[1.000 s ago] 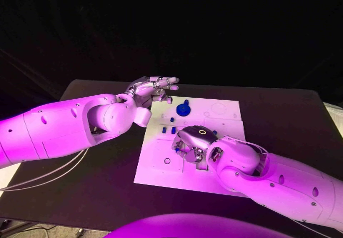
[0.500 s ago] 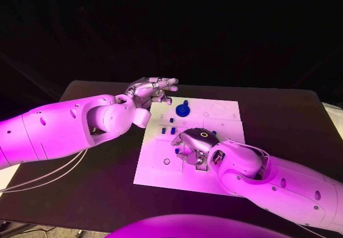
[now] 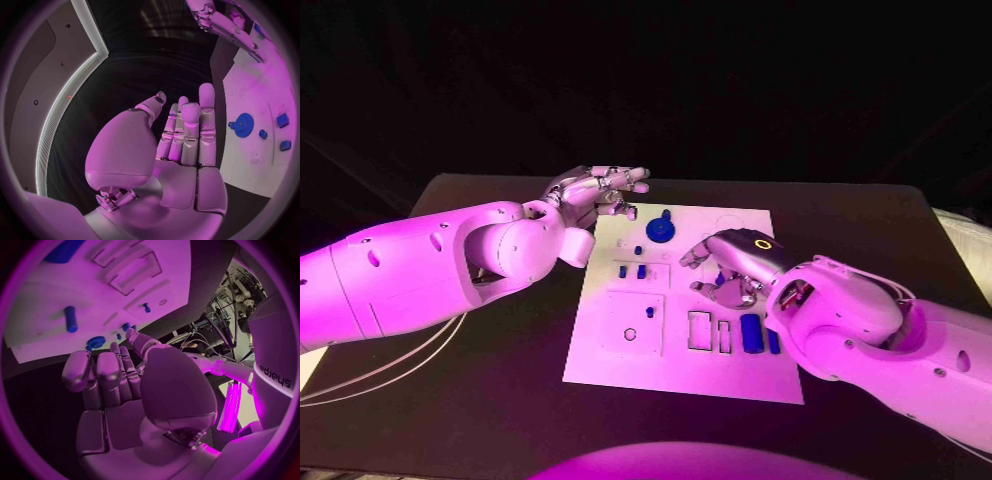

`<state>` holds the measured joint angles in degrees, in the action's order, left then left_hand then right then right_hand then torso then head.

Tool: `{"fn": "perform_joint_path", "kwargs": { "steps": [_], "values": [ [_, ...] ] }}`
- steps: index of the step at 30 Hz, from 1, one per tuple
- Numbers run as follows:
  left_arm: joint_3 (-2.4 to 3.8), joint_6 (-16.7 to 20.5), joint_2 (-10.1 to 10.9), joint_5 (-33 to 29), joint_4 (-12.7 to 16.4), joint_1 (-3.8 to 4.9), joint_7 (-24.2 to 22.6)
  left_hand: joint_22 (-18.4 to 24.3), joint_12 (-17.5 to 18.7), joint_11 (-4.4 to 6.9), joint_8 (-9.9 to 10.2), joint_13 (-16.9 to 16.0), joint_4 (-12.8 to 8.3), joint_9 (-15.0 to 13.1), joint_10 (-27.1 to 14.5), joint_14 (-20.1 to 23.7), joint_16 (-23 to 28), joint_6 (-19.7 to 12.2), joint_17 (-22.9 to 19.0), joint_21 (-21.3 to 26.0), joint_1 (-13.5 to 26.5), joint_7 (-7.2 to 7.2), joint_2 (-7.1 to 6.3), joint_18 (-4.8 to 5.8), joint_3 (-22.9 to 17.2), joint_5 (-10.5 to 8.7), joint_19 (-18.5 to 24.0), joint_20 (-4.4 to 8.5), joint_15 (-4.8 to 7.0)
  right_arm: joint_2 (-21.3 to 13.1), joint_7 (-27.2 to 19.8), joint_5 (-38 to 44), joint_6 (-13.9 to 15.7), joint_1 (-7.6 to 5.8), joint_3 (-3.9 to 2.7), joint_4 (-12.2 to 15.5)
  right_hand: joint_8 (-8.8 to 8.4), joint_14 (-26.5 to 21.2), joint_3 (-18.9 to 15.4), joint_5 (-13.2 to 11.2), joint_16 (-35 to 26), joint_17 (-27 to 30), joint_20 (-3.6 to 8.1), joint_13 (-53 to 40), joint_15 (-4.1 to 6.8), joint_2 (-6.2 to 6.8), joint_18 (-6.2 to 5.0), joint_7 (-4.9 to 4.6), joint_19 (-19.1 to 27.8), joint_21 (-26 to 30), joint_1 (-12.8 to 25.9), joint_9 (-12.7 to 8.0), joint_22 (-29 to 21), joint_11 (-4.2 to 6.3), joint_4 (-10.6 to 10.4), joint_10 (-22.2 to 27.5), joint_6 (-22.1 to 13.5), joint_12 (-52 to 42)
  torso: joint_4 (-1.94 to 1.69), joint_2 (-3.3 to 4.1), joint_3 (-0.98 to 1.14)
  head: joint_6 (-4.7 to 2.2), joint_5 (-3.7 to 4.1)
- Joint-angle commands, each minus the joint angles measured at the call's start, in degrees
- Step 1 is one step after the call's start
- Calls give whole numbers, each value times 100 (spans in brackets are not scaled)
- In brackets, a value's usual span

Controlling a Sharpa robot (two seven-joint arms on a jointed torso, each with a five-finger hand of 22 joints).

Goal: Assemble the parts on the task board

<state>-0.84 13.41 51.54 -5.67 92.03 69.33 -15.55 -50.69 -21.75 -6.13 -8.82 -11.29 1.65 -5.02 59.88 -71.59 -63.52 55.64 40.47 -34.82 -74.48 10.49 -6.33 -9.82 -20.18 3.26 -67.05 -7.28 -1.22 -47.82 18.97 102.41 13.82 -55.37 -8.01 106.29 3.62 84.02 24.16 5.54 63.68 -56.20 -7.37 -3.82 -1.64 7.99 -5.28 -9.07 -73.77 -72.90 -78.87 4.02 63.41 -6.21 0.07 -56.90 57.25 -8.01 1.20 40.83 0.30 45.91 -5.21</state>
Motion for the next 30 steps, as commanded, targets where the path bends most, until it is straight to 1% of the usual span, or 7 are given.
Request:
{"fn": "perform_joint_path", "kwargs": {
  "steps": [1,3,7,8,16,21,30],
  "values": [
    [2,-106,-5,29,10,3,-2,7,-37,3,-31,-9,3,10,-41,-26,-15,-44,-7,20,-43,5,26,-67,42,-19,-19,-7,-24,-189,169,-166,-232,-82,-8,-49,10,37,-65,5,20,-21,75,16,132,33,-73,99,-54,-16,60,-8,41,61,-3,-75,16,-32,26,-12,-4,-39,44],
    [1,-108,-6,30,9,3,-3,7,-38,3,-31,-9,3,10,-41,-26,-15,-44,-7,20,-44,5,26,-67,42,-19,-19,-7,-24,-265,169,-150,-316,-108,-14,-120,6,39,-101,-21,5,0,146,20,225,59,-75,146,-56,-8,68,-11,34,102,-15,-80,20,-35,29,-15,1,-53,56],
    [0,-108,-5,37,4,2,-18,11,-53,3,-36,-14,-20,12,-63,-24,-19,-52,-18,26,-89,6,29,-67,59,-18,-30,-6,-24,-336,172,-58,-447,-94,-19,-237,0,43,-160,-42,-15,22,213,24,291,112,-77,197,-50,11,48,-16,13,140,-9,-42,7,-18,43,-21,11,-58,34],
    [0,-109,-5,38,3,2,-20,12,-56,2,-37,-15,-25,13,-69,-24,-20,-55,-19,27,-99,7,29,-66,62,-18,-32,-5,-24,-345,176,-32,-478,-85,-20,-263,1,43,-181,-57,-26,36,228,24,305,128,-77,210,-48,18,37,-17,6,148,-3,-22,5,-10,33,-18,7,-61,40],
    [-3,-123,-4,42,-1,2,-22,12,-56,2,-37,-15,-26,13,-70,-24,-20,-55,-19,27,-100,7,29,-66,62,-18,-32,-5,-24,-321,181,80,-599,-30,-22,-395,9,44,-206,-77,-49,61,253,21,321,112,-76,231,-45,33,-5,-13,-9,159,3,0,22,-4,17,-18,-3,-64,53],
    [-4,-126,-4,43,-2,2,-21,12,-56,2,-37,-15,-26,13,-70,-24,-20,-55,-19,27,-100,7,29,-66,62,-18,-32,-5,-24,-246,152,92,-626,-11,-22,-461,25,49,-193,-70,-55,67,257,14,316,44,-71,224,-57,32,-29,-6,-2,159,-16,-73,76,-42,29,-16,-6,-61,51],
    [-5,-146,-10,50,-4,2,-7,13,-61,1,-38,-16,-32,14,-77,-23,-23,-59,-20,30,-113,8,31,-66,68,-18,-35,-5,-24,-107,106,100,-653,33,-19,-564,81,71,-92,-66,-28,39,254,19,300,-77,-57,246,-101,10,-34,22,37,185,-80,-330,326,-121,25,-17,-4,-36,44]
  ]
}}
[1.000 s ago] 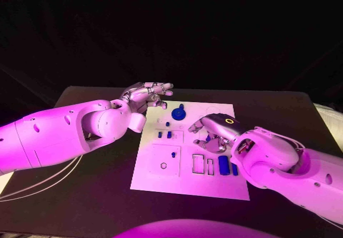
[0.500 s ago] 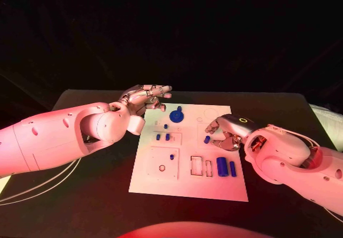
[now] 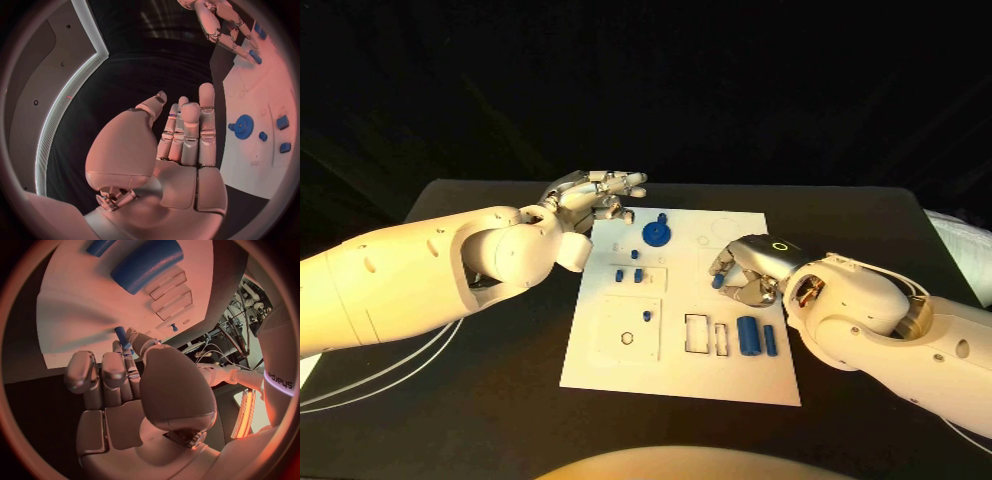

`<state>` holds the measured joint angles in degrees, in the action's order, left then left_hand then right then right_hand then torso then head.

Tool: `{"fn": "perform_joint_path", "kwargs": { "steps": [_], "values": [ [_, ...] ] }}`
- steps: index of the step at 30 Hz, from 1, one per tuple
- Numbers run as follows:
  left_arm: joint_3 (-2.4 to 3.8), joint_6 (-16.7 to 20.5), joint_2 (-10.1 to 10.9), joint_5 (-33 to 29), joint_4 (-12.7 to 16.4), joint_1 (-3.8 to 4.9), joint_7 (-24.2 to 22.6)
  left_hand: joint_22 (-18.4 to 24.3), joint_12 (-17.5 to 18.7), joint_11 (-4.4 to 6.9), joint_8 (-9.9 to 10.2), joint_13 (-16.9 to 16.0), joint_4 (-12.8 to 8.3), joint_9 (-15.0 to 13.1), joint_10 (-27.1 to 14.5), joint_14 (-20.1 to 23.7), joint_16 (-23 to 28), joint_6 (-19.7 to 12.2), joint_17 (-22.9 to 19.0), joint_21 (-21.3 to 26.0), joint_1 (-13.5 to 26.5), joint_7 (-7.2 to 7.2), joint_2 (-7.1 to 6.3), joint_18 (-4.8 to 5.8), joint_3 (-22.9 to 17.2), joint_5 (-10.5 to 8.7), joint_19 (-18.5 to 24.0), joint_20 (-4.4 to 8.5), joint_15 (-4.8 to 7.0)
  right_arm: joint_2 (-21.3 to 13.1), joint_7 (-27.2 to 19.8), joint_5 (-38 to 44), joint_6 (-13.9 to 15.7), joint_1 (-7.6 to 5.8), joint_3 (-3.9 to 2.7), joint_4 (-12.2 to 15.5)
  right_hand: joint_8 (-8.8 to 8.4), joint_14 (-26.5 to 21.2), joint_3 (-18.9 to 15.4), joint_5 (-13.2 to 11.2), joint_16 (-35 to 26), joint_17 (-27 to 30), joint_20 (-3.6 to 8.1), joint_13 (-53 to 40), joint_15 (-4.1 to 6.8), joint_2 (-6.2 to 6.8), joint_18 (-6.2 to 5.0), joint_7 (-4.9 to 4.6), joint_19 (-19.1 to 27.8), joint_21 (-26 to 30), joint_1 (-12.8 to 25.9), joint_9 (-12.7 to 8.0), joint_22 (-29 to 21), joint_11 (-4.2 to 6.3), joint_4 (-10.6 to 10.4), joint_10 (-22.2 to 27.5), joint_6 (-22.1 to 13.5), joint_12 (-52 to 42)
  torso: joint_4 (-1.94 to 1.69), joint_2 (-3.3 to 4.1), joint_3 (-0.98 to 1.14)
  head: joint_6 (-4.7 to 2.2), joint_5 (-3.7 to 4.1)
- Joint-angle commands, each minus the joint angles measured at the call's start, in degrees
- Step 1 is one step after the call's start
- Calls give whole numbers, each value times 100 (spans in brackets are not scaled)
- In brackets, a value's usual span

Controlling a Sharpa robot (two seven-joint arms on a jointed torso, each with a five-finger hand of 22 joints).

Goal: Assemble the parts on the task board

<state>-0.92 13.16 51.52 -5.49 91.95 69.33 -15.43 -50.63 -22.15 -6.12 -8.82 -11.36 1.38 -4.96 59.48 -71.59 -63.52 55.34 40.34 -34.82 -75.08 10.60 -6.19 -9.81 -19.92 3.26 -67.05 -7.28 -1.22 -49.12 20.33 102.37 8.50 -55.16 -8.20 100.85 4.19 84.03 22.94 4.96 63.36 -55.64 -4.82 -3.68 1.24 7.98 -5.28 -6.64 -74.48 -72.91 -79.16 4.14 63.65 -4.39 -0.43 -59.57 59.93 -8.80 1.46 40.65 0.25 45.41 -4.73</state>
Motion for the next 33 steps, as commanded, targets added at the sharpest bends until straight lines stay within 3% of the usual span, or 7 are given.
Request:
{"fn": "perform_joint_path", "kwargs": {
  "steps": [1,6,13,22,27,33],
  "values": [
    [3,-122,-8,33,4,2,-19,8,-21,0,-38,-9,-6,8,-37,-23,-23,-29,-7,30,-52,-3,17,-67,41,-18,-35,-5,-24,32,-33,105,-121,14,0,-28,29,73,42,-9,10,-22,-10,5,-2,-83,-53,4,-37,4,-5,12,24,5,-36,-97,84,-50,0,0,4,19,-7],
    [3,-137,-10,35,6,2,-11,8,-21,0,-38,-9,-6,8,-37,-23,-23,-29,-7,30,-52,-3,17,-67,41,-18,-35,-5,-24,72,-27,108,-83,19,0,-69,99,117,132,-25,156,-181,-60,-8,-55,-156,-17,6,-143,-112,-24,40,192,22,-60,-384,301,-127,2,0,2,25,-6],
    [3,-163,-14,36,6,2,7,9,-28,0,-41,-11,-10,8,-40,-23,-24,-29,-8,32,-63,-2,24,-66,45,-18,-37,-5,-25,145,59,112,327,23,1,-136,305,182,306,-162,417,-453,-2,-52,27,-370,38,35,-322,-335,-161,142,499,145,-8,-889,710,-247,2,-2,4,40,0],
    [1,-181,-22,36,-6,2,25,9,-29,0,-41,-11,-10,8,-41,-20,-21,-29,-15,32,-64,-2,25,-66,46,-18,-38,-5,-25,195,193,123,773,24,1,-154,342,181,278,-178,453,-480,25,-51,42,-357,50,51,-347,-377,-71,174,553,158,-52,-974,758,-213,5,-6,-2,13,32],
    [0,-184,-10,42,-5,2,25,11,-33,-2,-39,-12,-15,11,-48,-13,-14,-39,-32,35,-73,0,24,-66,53,-19,-39,-5,-26,58,198,-3,760,24,-24,59,337,181,275,-178,460,-486,27,-47,42,-347,54,51,-356,-389,-57,176,569,156,-59,-968,746,-193,7,-3,4,-10,21],
    [-2,-179,4,55,-7,2,24,12,-36,-3,-37,-13,-19,12,-54,-9,-12,-47,-38,37,-80,1,24,-66,57,-19,-40,-6,-26,-162,227,-176,667,18,-110,464,320,178,275,-176,463,-482,28,-36,38,-330,54,45,-354,-392,-43,175,571,148,-65,-943,715,-151,12,-13,-10,-11,17]
  ]
}}
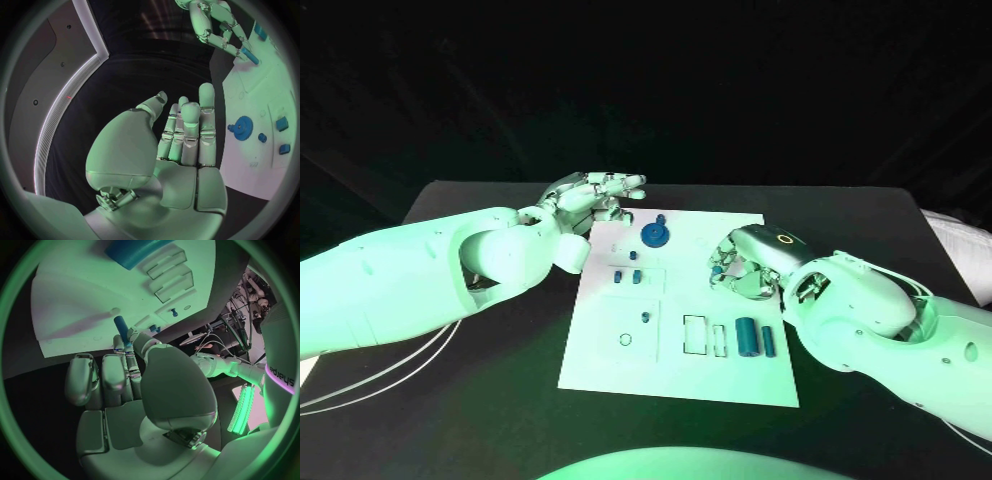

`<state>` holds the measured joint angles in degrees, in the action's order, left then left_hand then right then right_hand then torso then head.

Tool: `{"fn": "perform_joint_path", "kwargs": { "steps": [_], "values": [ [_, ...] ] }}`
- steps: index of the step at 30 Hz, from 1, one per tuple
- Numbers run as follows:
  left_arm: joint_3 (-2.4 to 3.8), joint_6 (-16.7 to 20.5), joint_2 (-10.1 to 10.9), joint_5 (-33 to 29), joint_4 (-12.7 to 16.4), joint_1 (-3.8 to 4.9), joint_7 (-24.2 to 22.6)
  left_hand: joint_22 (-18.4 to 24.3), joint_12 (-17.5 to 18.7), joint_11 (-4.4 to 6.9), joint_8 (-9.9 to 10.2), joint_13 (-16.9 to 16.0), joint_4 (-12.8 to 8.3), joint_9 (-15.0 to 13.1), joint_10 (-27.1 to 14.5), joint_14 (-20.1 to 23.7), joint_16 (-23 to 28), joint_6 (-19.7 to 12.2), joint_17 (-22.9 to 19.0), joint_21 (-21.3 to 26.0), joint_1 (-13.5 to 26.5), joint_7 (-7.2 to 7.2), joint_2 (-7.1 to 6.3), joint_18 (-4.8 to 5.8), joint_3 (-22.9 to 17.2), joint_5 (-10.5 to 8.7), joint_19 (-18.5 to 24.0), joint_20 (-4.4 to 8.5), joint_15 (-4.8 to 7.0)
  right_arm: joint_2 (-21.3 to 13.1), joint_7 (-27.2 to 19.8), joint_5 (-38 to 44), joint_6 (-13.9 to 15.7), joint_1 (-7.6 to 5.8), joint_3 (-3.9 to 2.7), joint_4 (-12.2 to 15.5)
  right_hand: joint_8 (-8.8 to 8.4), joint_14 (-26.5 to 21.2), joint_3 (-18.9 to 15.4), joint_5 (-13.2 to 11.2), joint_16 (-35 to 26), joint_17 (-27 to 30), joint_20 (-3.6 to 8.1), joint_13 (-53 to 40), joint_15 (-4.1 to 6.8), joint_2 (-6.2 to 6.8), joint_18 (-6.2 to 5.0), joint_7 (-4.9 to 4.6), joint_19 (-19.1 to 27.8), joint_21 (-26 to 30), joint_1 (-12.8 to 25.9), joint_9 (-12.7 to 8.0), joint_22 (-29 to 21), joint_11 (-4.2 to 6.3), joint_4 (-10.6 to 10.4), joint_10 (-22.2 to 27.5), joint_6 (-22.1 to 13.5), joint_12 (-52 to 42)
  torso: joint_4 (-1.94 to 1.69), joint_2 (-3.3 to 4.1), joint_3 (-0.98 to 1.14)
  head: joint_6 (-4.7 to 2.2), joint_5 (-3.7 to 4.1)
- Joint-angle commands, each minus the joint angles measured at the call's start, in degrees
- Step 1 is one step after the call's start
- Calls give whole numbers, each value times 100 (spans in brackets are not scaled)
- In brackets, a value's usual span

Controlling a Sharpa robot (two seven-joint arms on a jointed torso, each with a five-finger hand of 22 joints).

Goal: Assemble the parts on the task board

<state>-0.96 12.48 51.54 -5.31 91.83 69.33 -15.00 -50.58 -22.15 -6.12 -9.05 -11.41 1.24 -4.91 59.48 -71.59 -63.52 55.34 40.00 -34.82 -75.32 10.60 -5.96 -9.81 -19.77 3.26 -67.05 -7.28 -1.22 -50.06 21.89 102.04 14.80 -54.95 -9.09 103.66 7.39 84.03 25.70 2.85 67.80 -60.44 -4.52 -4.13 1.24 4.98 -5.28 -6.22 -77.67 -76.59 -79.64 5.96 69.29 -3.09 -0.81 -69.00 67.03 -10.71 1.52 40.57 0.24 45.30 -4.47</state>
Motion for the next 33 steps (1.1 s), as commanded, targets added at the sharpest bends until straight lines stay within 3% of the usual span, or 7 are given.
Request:
{"fn": "perform_joint_path", "kwargs": {
  "steps": [1,5,13,17,21,24,33],
  "values": [
    [2,-111,4,38,7,2,-20,7,-37,-3,-14,-8,-7,8,-57,-9,-13,-50,-4,38,-62,1,1,-66,45,-18,-40,-6,-26,-93,74,-165,30,-3,-31,263,-2,178,0,35,20,-3,-1,11,38,-28,54,3,-34,-24,5,-7,7,18,-27,2,2,44,9,-5,-11,1,-17],
    [1,-116,3,41,6,2,-22,8,-39,-3,-14,-9,-9,9,-59,-9,-14,-53,-3,39,-66,2,2,-65,46,-18,-41,-6,-27,-70,39,-276,16,5,-53,528,-7,178,3,37,25,-8,-2,13,36,-25,55,-1,-35,-27,5,-7,11,15,-26,9,-7,56,7,5,7,2,-46],
    [1,-130,-25,42,-8,2,-9,10,-45,-4,-16,-10,-15,10,-66,-1,-9,-57,-18,44,-82,3,13,-65,47,-17,-41,-6,-28,388,-101,-463,136,186,-63,760,-27,178,27,52,45,-24,-6,22,26,-26,55,-27,-34,-33,-10,-8,16,-1,-17,28,-37,104,-14,4,0,41,-91],
    [1,-165,-41,42,-10,2,-22,10,-45,-4,-16,-10,-15,10,-66,-1,-9,-57,-18,44,-82,3,13,-65,47,-17,-41,-6,-28,678,-225,-500,141,327,-61,677,-53,177,47,77,52,-21,-15,27,11,-18,55,-56,-31,-35,-27,-10,14,-23,4,51,-74,150,-19,7,-12,47,-121],
    [1,-162,-49,42,-9,2,-18,10,-47,-4,-17,-10,-16,10,-68,3,-4,-58,-27,45,-86,4,15,-65,48,-18,-41,-6,-28,937,-356,-536,93,485,-57,538,-68,174,60,97,54,-17,-23,29,1,-16,51,-74,-21,-29,-36,-12,2,-35,17,63,-95,175,-2,10,-2,72,-186],
    [1,-166,-56,42,-7,2,-18,10,-47,-4,-17,-10,-16,10,-68,3,-4,-58,-27,45,-86,4,15,-65,48,-18,-41,-6,-28,1093,-409,-559,36,579,-45,415,-70,174,63,102,53,-14,-25,29,-1,-18,50,-79,-17,-26,-38,-12,-5,-38,20,64,-98,181,-13,11,-3,86,-196],
    [1,-170,-66,42,-7,2,-16,11,-48,-5,-17,-11,-18,10,-70,5,-3,-59,-30,46,-88,3,14,-65,50,-18,-40,-6,-28,1348,-463,-551,-75,685,35,77,-80,171,75,125,54,-8,-31,30,-10,-23,48,-95,-13,-25,-42,-12,-8,-50,28,74,-110,203,-11,9,-1,148,-266]
  ]
}}
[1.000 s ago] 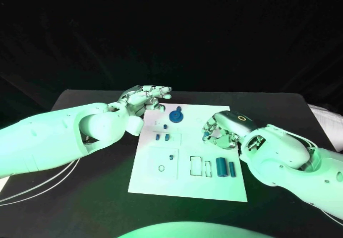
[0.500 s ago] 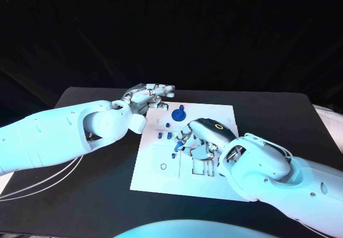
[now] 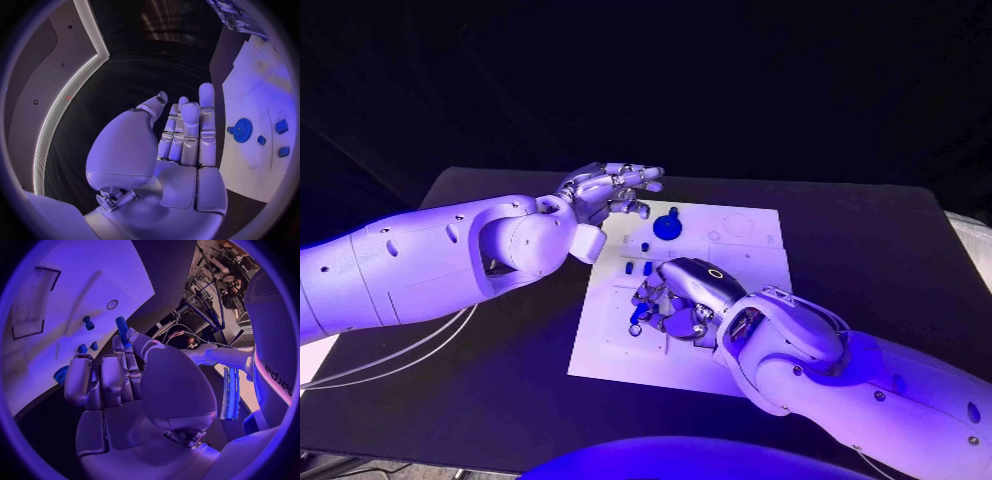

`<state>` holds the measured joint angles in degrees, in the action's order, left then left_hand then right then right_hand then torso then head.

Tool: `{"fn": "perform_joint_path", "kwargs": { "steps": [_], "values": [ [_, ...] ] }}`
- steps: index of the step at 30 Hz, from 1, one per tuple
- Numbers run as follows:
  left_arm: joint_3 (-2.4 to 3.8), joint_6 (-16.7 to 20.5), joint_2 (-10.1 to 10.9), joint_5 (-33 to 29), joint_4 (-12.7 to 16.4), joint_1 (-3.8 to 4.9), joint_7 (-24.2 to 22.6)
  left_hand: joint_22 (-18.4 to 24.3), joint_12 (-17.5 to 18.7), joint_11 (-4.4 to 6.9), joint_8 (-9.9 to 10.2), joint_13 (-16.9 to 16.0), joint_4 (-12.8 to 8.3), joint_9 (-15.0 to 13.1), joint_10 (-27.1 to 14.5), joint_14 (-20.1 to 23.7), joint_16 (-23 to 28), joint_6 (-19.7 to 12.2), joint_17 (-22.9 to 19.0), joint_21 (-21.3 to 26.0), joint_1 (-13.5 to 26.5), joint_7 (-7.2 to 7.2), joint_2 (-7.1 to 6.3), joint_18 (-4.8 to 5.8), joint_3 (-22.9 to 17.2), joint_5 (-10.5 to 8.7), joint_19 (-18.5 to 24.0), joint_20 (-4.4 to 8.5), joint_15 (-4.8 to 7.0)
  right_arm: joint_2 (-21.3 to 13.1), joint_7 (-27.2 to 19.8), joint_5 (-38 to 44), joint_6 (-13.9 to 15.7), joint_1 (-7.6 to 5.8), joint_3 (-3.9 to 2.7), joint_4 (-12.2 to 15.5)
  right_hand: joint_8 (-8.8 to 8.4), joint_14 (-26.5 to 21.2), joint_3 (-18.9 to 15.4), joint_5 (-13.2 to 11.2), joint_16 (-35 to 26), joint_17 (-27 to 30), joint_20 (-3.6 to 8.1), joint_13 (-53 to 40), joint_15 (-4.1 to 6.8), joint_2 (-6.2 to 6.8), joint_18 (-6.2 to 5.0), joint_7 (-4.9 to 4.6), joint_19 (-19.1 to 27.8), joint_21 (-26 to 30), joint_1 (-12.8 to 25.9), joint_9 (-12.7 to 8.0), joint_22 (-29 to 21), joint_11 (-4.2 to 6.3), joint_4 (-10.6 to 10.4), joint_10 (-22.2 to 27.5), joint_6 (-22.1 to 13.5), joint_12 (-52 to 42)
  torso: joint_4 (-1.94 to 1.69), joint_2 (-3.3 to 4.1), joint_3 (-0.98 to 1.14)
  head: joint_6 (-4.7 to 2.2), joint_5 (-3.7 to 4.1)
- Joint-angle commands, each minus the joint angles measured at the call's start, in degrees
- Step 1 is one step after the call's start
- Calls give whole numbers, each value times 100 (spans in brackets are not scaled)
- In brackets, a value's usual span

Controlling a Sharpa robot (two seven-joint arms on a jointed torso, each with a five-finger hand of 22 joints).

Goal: Assemble the parts on the task board

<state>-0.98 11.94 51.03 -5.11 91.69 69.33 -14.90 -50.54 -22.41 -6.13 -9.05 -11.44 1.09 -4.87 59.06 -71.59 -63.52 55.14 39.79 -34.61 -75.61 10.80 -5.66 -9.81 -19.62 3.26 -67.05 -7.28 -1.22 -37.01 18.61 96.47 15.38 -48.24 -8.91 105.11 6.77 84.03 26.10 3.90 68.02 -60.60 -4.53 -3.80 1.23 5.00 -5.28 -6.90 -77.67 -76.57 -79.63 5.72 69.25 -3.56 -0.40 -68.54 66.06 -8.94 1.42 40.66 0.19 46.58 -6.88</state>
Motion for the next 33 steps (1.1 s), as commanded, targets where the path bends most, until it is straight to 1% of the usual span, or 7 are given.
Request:
{"fn": "perform_joint_path", "kwargs": {
  "steps": [1,4,9,16,19,30,33],
  "values": [
    [3,-116,-16,21,6,2,-25,6,-22,-4,-17,-7,-2,6,-28,5,-3,-38,-9,25,-58,-17,-15,-65,35,-18,-40,-6,-28,58,-137,10,-153,17,26,-94,-17,171,34,21,32,8,-31,-3,-10,-25,48,-27,-13,-27,-43,11,-4,-3,-13,28,-12,26,-2,0,6,23,-27],
    [3,-116,-18,21,5,3,-23,6,-22,-4,-17,-7,-2,6,-28,5,-3,-38,-9,25,-58,-17,-15,-65,35,-18,-40,-6,-28,96,-139,17,-242,23,52,-148,-17,171,34,21,32,8,-31,-3,-10,-25,48,-27,-13,-27,-43,11,-4,-3,-13,28,-12,26,11,2,10,43,-42],
    [3,-119,-28,21,0,3,-23,6,-22,-4,-17,-7,-2,6,-28,5,-3,-38,-9,25,-58,-17,-15,-65,35,-18,-40,-6,-28,140,-134,49,-395,26,90,-204,-22,168,31,27,27,17,-35,-3,-15,-18,46,-35,-6,-22,-35,12,-13,-11,-11,33,-18,37,15,-6,6,53,-40],
    [3,-129,-47,21,-9,3,-17,6,-22,-4,-17,-7,-2,6,-28,5,-3,-38,-9,25,-58,-17,-15,-65,35,-18,-40,-6,-28,185,-18,129,-380,27,114,-294,-29,165,28,38,26,22,-41,-3,-22,-14,45,-40,-1,-19,-25,12,-19,-17,-11,39,-26,52,2,-5,7,71,-44],
    [3,-132,-52,21,-12,3,-14,6,-22,-4,-17,-7,-2,6,-28,5,-3,-38,-9,25,-58,-17,-15,-65,35,-18,-40,-6,-28,211,19,149,-387,27,122,-331,-29,165,28,38,26,22,-41,-3,-22,-14,45,-40,-1,-19,-25,12,-19,-17,-11,39,-26,52,8,-5,4,75,-50],
    [3,-146,-56,21,-20,3,3,8,-29,-6,-20,-9,-2,7,-34,10,-2,-40,-14,29,-61,-15,-14,-64,45,-19,-40,-7,-30,240,174,429,-349,26,150,-412,-31,163,37,52,27,24,-45,-4,-25,-29,44,-43,1,-20,-28,13,-18,-18,-7,37,-26,59,5,-5,3,86,-51],
    [3,-146,-53,21,-22,3,7,8,-29,-6,-20,-9,-2,7,-34,10,-2,-40,-14,29,-61,-15,-14,-64,45,-19,-40,-7,-30,249,174,441,-416,26,152,-414,-31,163,38,53,26,25,-46,-4,-25,-30,45,-43,0,-20,-29,13,-17,-18,-7,36,-26,60,9,-4,4,89,-50]
  ]
}}
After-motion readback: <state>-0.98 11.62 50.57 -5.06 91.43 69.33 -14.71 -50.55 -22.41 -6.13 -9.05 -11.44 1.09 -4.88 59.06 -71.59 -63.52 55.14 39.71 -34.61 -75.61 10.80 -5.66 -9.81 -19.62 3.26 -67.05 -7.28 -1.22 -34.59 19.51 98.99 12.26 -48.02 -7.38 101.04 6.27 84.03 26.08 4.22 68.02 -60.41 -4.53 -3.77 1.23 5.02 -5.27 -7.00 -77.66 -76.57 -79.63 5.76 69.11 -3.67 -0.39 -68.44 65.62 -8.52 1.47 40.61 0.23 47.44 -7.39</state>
